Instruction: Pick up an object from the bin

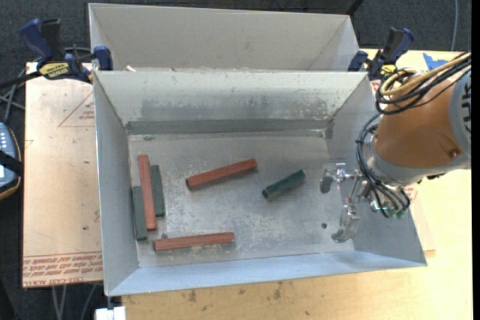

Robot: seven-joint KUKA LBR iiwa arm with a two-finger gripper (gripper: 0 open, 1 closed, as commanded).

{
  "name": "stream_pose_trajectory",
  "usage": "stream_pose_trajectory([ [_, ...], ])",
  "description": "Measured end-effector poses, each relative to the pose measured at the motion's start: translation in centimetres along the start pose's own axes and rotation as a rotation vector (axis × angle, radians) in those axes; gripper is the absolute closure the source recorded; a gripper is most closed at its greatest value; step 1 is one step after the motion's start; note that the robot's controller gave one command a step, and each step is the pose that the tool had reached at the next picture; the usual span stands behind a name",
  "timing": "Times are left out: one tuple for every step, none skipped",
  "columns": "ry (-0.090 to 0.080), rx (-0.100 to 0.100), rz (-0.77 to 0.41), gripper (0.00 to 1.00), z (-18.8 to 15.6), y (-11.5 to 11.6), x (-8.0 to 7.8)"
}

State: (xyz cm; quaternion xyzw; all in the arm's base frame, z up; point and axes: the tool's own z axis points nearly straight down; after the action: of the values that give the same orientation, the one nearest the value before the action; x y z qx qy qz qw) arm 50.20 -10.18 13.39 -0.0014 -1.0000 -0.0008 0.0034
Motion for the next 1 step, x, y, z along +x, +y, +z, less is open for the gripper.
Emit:
stream_pose_trajectory([
  [-0.007,0.001,-0.002,0.0,-0.35,0.02,-0.19],
])
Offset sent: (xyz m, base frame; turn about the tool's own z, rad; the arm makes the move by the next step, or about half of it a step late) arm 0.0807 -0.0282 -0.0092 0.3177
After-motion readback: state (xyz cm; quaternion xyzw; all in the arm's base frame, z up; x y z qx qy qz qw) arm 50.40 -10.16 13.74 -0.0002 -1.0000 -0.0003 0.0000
